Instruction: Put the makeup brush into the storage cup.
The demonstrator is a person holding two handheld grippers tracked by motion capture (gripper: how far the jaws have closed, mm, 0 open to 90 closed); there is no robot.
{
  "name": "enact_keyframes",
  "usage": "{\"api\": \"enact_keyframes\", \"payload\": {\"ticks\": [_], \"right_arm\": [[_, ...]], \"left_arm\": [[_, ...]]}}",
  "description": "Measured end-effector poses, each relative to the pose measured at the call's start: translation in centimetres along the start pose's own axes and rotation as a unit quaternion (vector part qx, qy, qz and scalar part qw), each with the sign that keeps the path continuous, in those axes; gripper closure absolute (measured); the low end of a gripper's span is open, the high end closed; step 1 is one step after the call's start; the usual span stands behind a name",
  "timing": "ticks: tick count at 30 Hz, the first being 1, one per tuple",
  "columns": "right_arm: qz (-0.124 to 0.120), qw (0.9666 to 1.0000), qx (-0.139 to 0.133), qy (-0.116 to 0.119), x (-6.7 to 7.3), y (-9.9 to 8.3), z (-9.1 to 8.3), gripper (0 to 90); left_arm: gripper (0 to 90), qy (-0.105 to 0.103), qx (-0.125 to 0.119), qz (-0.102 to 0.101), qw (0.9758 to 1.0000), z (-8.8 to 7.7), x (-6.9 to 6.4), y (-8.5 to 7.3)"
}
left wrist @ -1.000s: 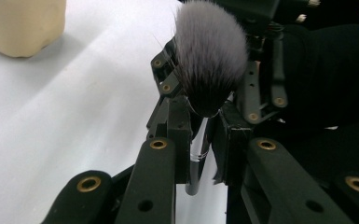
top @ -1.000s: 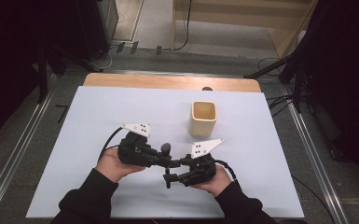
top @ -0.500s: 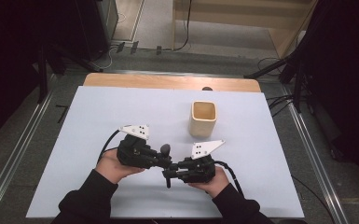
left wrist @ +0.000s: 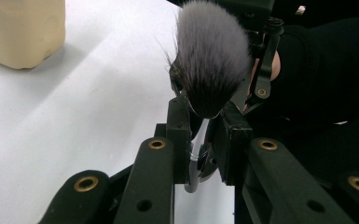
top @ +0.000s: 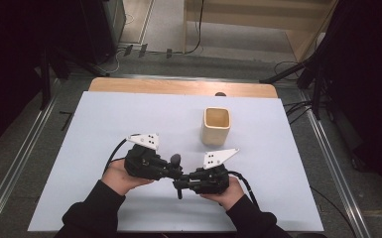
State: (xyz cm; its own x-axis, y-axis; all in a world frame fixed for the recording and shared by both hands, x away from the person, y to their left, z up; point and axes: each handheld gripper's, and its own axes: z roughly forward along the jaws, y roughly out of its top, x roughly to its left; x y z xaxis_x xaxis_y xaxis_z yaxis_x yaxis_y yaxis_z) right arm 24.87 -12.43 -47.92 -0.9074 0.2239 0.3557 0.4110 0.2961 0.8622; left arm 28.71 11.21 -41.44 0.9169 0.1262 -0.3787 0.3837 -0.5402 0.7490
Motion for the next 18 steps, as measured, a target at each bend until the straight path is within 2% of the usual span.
{"api": "enact_keyframes", "payload": {"ticks": [7, 11, 14, 18], "right_arm": [[0.000, 1.0000, 0.004, -0.001, 0.14, 0.11, 0.00, 79.4], [-0.003, 1.0000, 0.005, -0.004, 0.16, 0.15, -0.05, 79.4], [-0.006, 0.9999, 0.005, -0.008, 0.10, 0.14, -0.01, 79.4], [-0.005, 0.9999, 0.008, -0.013, 0.05, 0.14, -0.12, 79.4]], "left_arm": [[75.0, 0.002, -0.002, 0.003, 1.0000, -0.01, -0.06, -0.08], [66.5, 0.007, -0.002, 0.004, 1.0000, -0.10, 0.01, -0.09], [56.9, -0.003, -0.007, -0.008, 0.9999, -0.27, 0.25, -0.10], [46.2, 0.006, -0.013, -0.006, 0.9999, -0.52, 0.37, -0.20]]}}
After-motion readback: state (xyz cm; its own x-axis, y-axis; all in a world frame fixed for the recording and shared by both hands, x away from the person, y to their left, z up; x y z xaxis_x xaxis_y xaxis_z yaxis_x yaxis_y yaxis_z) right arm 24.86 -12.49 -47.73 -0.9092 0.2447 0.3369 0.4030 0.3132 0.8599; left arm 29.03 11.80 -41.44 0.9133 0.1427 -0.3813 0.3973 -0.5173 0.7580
